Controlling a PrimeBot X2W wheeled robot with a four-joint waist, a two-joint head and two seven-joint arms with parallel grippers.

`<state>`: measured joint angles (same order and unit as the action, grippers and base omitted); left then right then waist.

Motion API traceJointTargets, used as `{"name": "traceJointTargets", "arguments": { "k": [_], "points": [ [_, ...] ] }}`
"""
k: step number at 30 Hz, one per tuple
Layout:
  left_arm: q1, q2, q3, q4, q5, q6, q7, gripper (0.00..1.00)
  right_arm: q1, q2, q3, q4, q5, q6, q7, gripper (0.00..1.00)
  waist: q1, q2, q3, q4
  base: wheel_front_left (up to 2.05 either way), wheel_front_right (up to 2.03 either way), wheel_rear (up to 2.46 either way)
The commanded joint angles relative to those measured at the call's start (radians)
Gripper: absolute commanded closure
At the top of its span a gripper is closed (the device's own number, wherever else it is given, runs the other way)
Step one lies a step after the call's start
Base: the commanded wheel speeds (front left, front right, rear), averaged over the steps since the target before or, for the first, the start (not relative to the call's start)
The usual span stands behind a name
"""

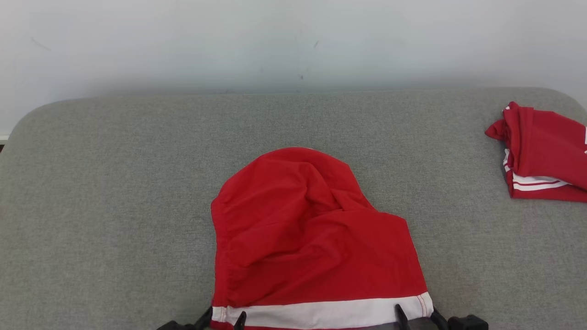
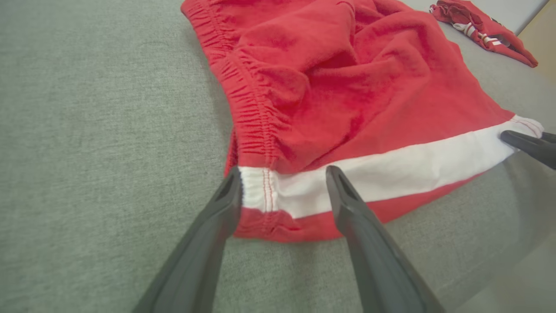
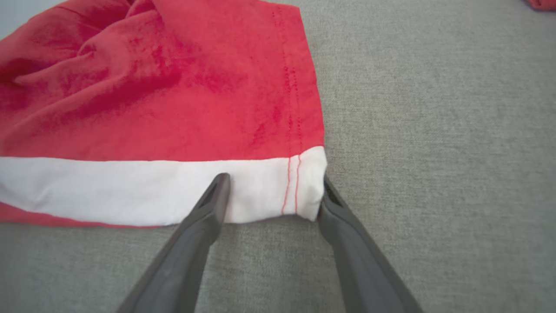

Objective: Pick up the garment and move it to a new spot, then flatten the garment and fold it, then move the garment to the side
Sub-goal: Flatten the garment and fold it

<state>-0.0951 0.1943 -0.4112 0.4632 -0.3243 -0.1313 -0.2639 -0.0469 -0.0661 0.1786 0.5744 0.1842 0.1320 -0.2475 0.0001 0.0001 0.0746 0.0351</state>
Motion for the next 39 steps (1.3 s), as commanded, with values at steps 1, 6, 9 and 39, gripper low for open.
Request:
{"name": "traceJointTargets", "arguments": {
  "k": [1, 6, 9, 39],
  "points": [
    [-0.015, 0.003, -0.016, 0.01, -0.016, 0.002, 0.0, 0.92, -0.021, -0.006, 0.011, 0.022, 0.012, -0.002, -0.008, 0.53, -0.0001, -0.0001, -0.002, 0.001, 0.0, 0.0, 0.0],
    [-0.021, 0.002, -0.034, 0.004, -0.037, 0.002, 0.0, 1.0, -0.049, -0.017, 0.034, 0.055, 0.033, -0.002, -0.015, 1.0, -0.0001, -0.0001, -0.008, 0.006, 0.0, 0.0, 0.0],
    [-0.01, 0.002, -0.02, -0.015, -0.047, 0.002, 0.0, 1.0, -0.057, -0.025, 0.04, 0.041, 0.038, -0.002, -0.018, 1.0, -0.0001, -0.0001, -0.013, 0.007, 0.0, 0.0, 0.0],
    [-1.285, 0.28, -0.035, -0.067, -0.535, 0.002, 0.182, 1.0, -1.286, -0.146, 0.024, -0.099, 0.254, -0.002, 0.251, 1.0, -0.0001, -0.0001, 0.518, -0.043, 0.0, 0.0, 0.0]
  ]
}}
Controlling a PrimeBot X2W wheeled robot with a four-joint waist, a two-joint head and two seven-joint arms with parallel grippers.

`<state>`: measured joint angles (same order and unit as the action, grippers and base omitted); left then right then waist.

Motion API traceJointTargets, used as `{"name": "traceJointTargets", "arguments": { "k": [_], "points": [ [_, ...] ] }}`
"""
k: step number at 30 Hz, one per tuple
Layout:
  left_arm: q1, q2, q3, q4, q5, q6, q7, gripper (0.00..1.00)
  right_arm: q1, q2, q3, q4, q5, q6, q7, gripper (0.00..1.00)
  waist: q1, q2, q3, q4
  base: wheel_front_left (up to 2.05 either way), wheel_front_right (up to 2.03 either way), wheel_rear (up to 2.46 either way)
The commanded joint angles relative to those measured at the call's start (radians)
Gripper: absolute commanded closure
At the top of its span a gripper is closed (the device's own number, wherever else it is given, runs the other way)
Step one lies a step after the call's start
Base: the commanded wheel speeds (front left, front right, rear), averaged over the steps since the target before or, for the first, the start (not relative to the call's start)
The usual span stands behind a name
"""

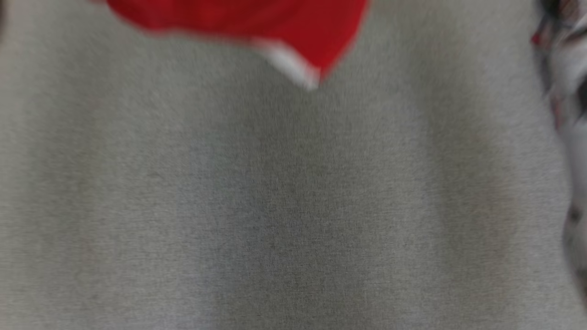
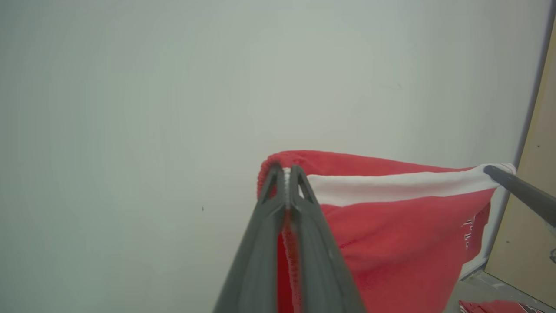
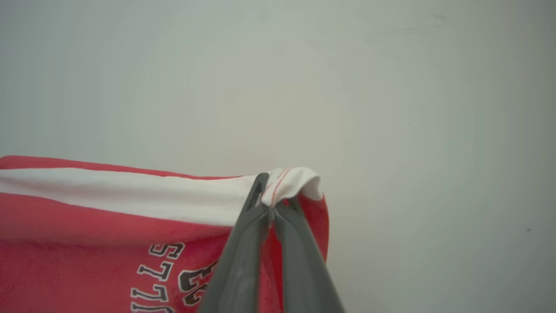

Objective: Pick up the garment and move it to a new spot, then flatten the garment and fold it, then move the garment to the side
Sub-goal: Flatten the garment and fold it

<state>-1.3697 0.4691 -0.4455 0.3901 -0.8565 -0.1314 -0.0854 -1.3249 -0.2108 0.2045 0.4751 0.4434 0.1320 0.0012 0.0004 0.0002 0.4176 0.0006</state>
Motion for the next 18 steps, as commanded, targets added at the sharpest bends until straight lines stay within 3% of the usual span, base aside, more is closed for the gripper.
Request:
{"name": "traceJointTargets", "arguments": {
  "k": [1, 8, 18],
  "points": [
    [-0.069, 0.013, -0.013, 0.023, -0.006, 0.002, 0.014, 1.0, -0.067, 0.001, -0.01, 0.016, -0.01, -0.002, 0.013, 1.0, -0.0004, -0.0002, 0.195, -0.011, 0.0, 0.0, 0.0],
    [-0.431, 0.042, -0.036, 0.167, -0.041, 0.002, 0.05, 1.0, -0.428, 0.037, -0.075, 0.146, -0.08, -0.002, 0.051, 1.0, -0.0004, -0.0002, 0.3, -0.06, 0.0, 0.0, 0.0],
    [-0.63, 0.037, -0.147, 0.28, -0.081, 0.002, 0.037, 1.0, -0.611, 0.06, -0.086, 0.34, -0.145, -0.002, -0.008, 1.0, -0.0004, -0.0002, 0.354, -0.091, 0.0, 0.0, 0.0]
  ]
}}
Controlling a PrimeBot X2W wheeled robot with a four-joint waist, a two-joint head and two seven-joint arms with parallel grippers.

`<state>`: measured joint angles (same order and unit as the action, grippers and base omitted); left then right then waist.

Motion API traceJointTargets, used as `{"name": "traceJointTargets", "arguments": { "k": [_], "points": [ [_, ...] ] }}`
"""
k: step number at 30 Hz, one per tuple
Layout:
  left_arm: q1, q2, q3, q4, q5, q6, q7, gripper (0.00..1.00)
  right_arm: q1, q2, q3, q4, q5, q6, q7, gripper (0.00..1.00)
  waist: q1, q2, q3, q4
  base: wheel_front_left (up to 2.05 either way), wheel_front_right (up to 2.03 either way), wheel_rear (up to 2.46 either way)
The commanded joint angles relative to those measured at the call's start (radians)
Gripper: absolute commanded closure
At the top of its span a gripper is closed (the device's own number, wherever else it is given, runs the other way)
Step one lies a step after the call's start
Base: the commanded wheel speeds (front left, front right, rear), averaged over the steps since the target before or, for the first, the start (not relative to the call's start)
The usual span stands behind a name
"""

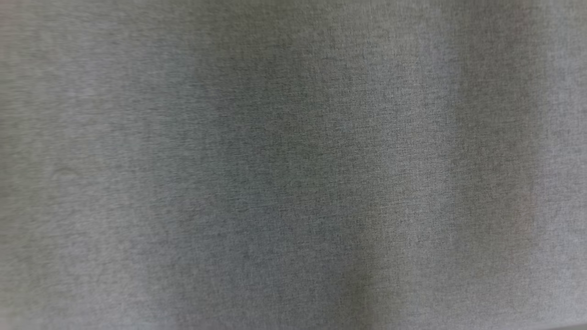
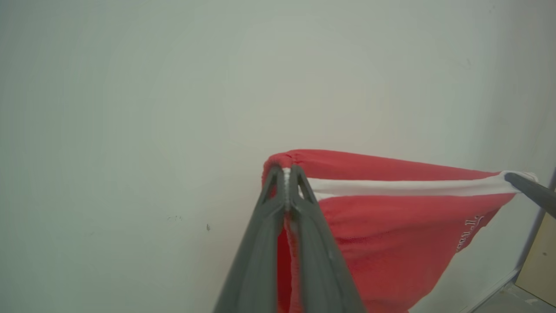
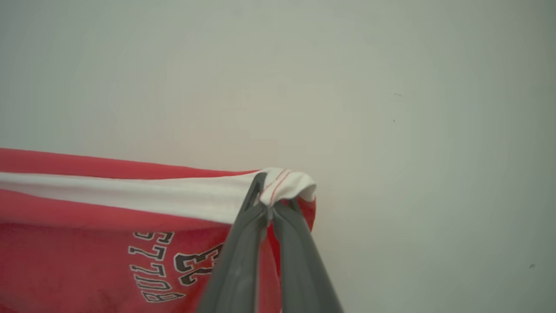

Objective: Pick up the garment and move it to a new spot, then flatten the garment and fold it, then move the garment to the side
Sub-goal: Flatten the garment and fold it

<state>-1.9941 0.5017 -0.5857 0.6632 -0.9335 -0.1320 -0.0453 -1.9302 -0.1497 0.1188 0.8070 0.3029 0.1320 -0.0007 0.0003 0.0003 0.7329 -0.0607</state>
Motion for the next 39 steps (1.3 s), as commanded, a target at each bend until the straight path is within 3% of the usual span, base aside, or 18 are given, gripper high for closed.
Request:
{"name": "traceJointTargets", "arguments": {
  "k": [1, 13, 22, 27, 33, 39],
  "points": [
    [-0.014, 0.008, -0.014, 0.012, -0.016, 0.003, -0.013, 1.0, -0.012, 0.0, 0.002, 0.022, -0.007, -0.002, -0.015, 1.0, -0.0003, -0.0003, 0.044, -0.031, 0.0, 0.0, 0.0],
    [0.109, 0.067, -0.169, -0.009, -0.124, 0.003, -0.114, 1.0, 0.083, 0.013, 0.075, 0.127, 0.037, -0.002, -0.117, 1.0, -0.0003, -0.0003, 0.032, -0.044, 0.0, 0.0, 0.0],
    [0.434, 0.177, -0.225, -0.182, -0.203, 0.003, -0.211, 1.0, 0.416, -0.028, 0.249, -0.021, 0.169, -0.002, -0.171, 1.0, -0.0003, -0.0003, -0.084, -0.053, 0.0, 0.0, 0.0],
    [0.717, 0.202, -0.138, -0.318, -0.176, 0.029, -0.219, 1.0, 0.694, -0.085, 0.328, -0.189, 0.251, -0.002, -0.169, 1.0, -0.0003, -0.0003, -0.165, -0.057, 0.0, 0.0, 0.0],
    [1.085, 0.142, 0.016, -0.461, -0.095, 0.073, -0.219, 1.0, 0.997, -0.154, 0.344, -0.357, 0.295, -0.002, -0.156, 1.0, -0.0003, -0.0003, -0.259, -0.042, 0.0, 0.0, 0.0],
    [1.367, 0.064, 0.098, -0.52, -0.017, 0.064, -0.219, 1.0, 1.262, -0.193, 0.317, -0.472, 0.314, -0.002, -0.131, 1.0, -0.0003, -0.0003, -0.348, -0.022, 0.0, 0.0, 0.0]
  ]
}}
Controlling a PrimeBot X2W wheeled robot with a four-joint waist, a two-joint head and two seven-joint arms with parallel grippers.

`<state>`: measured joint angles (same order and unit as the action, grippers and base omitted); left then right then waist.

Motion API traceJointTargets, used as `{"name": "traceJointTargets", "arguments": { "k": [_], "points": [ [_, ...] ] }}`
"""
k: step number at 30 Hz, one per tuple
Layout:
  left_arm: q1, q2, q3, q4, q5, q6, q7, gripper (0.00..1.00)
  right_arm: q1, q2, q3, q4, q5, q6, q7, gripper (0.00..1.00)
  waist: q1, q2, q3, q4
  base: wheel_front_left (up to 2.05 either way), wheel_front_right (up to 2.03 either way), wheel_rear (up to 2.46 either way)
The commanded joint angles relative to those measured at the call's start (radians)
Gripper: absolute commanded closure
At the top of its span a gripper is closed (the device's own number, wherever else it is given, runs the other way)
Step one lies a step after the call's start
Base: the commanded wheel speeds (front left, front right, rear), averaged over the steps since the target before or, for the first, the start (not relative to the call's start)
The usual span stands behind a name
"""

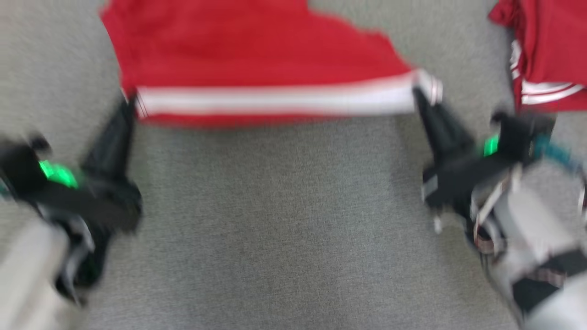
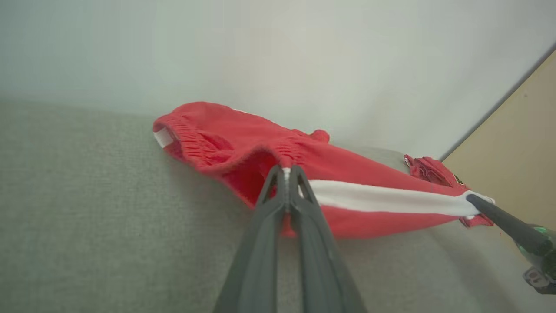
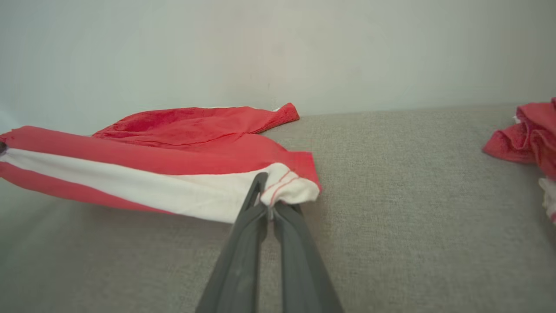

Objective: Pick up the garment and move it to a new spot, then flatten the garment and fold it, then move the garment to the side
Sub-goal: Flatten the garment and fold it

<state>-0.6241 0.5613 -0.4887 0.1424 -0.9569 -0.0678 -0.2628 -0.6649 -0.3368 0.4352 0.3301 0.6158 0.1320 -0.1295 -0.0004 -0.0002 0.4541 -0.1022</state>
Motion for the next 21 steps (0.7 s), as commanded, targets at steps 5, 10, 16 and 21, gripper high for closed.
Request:
{"name": "traceJointTargets", "arguments": {
  "k": [5, 10, 16, 21],
  "points": [
    [0.221, -0.062, 0.062, -0.03, 0.072, -0.012, -0.001, 1.0, 0.232, -0.018, -0.046, -0.106, -0.009, -0.002, 0.038, 1.0, 0.0004, 0.0002, -0.144, 0.021, 0.0, 0.0, 0.0],
    [0.373, -0.116, 0.065, -0.031, 0.124, -0.036, -0.002, 1.0, 0.455, -0.007, -0.128, -0.219, -0.025, -0.002, 0.094, 1.0, 0.0004, 0.0002, -0.191, 0.037, 0.0, 0.0, 0.0],
    [0.496, -0.17, 0.075, -0.02, 0.169, -0.05, -0.002, 1.0, 0.707, 0.045, -0.192, -0.354, -0.074, -0.002, 0.166, 1.0, 0.0004, 0.0002, -0.238, 0.055, 0.0, 0.0, 0.0],
    [0.584, -0.197, 0.09, -0.018, 0.198, -0.055, -0.002, 1.0, 0.875, 0.088, -0.216, -0.44, -0.103, -0.002, 0.233, 1.0, 0.0004, 0.0002, -0.274, 0.063, 0.0, 0.0, 0.0]
  ]
}}
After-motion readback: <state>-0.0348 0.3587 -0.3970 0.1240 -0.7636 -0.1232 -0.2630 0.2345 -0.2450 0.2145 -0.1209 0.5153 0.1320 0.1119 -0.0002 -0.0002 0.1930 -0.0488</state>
